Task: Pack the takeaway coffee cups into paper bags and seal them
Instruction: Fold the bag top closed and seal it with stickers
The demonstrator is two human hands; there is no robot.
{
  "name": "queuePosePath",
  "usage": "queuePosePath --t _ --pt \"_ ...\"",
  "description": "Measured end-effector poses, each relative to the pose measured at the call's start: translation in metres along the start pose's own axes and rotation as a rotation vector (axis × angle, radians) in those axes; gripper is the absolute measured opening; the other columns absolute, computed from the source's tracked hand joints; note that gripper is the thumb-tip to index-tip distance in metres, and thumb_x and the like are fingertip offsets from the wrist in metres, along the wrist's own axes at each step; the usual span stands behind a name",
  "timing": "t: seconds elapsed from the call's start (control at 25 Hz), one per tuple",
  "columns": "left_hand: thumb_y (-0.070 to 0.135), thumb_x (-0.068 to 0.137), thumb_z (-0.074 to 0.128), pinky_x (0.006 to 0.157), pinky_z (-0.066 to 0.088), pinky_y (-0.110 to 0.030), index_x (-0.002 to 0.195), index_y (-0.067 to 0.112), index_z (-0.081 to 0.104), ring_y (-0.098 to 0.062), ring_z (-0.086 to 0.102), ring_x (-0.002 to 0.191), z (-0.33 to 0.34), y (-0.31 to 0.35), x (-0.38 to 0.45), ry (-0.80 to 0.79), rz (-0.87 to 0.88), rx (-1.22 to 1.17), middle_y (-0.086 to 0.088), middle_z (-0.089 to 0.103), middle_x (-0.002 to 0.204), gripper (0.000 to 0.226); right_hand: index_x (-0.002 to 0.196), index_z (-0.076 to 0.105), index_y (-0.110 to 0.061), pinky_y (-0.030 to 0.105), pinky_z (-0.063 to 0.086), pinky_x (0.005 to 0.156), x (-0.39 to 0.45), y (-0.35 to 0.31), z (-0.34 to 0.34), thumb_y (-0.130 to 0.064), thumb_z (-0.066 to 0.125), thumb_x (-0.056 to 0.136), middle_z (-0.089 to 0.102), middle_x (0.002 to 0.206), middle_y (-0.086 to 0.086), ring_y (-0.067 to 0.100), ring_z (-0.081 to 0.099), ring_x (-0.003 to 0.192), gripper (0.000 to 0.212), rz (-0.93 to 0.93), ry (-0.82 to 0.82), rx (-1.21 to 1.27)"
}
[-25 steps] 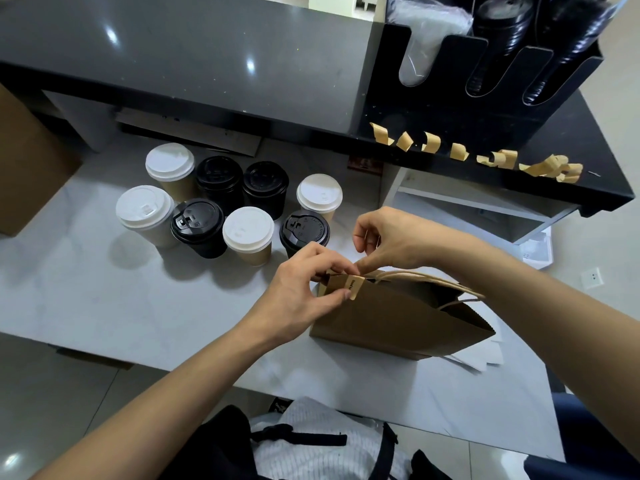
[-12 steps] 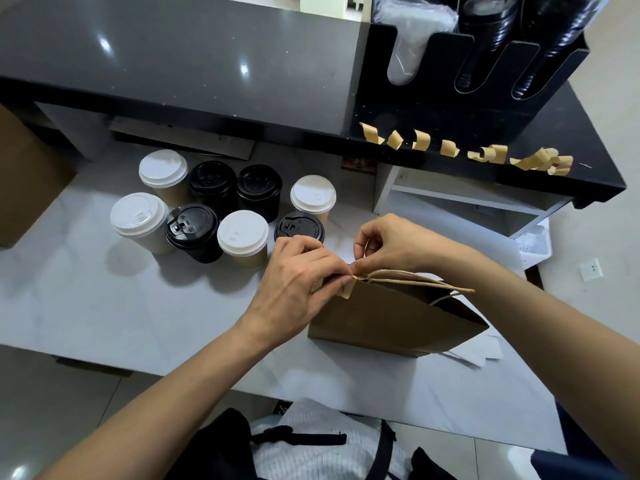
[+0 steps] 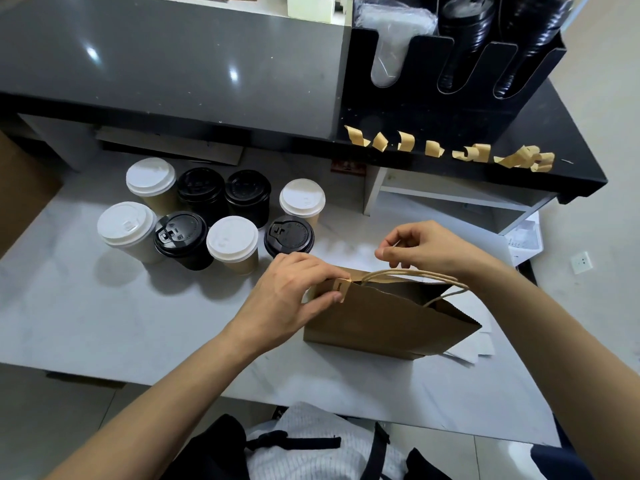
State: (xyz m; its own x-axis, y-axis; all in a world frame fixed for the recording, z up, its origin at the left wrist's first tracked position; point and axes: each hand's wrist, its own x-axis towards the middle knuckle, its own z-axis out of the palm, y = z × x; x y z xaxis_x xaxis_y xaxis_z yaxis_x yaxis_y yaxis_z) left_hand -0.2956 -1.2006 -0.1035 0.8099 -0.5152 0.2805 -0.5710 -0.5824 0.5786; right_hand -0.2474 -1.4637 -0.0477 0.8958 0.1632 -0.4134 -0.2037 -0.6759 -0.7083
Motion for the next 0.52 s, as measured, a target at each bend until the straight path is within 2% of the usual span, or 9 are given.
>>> queuePosePath --t 0.2,0.4,0.52 --pt "0.042 0.092 0.062 0.094 0.043 -0.04 0.11 0.032 0.07 -0.005 0.057 0.108 -0.003 0.001 0.0 0.006 -0.027 -0.054 0.02 0.07 0.109 0.022 0.088 0.073 -0.016 0.027 0.052 0.07 0.007 -0.012 -0.007 -0.031 0.074 0.092 0.075 0.073 -0.001 0.008 0.063 0.065 0.016 -0.044 0.121 -0.001" --pt "0.038 0.091 0.068 0.093 0.046 -0.036 0.112 0.031 0.07 -0.003 0.056 0.108 -0.01 0.005 -0.009 0.036 -0.069 -0.06 0.022 0.068 0.109 0.023 0.094 0.069 -0.02 0.021 0.056 0.06 0.024 -0.049 -0.01 -0.028 0.069 0.095 0.074 0.069 -0.001 0.007 0.067 0.056 0.008 -0.199 0.444 0.006" --pt "0.04 0.09 0.068 0.094 0.048 -0.038 0.115 0.033 0.07 -0.003 0.055 0.11 -0.017 0.003 -0.015 0.037 -0.106 -0.054 0.023 0.068 0.111 0.025 0.105 0.068 -0.02 0.024 0.058 0.06 0.045 -0.075 -0.006 -0.027 0.065 0.096 0.073 0.065 -0.003 0.011 0.068 0.051 0.012 -0.235 0.549 0.051"
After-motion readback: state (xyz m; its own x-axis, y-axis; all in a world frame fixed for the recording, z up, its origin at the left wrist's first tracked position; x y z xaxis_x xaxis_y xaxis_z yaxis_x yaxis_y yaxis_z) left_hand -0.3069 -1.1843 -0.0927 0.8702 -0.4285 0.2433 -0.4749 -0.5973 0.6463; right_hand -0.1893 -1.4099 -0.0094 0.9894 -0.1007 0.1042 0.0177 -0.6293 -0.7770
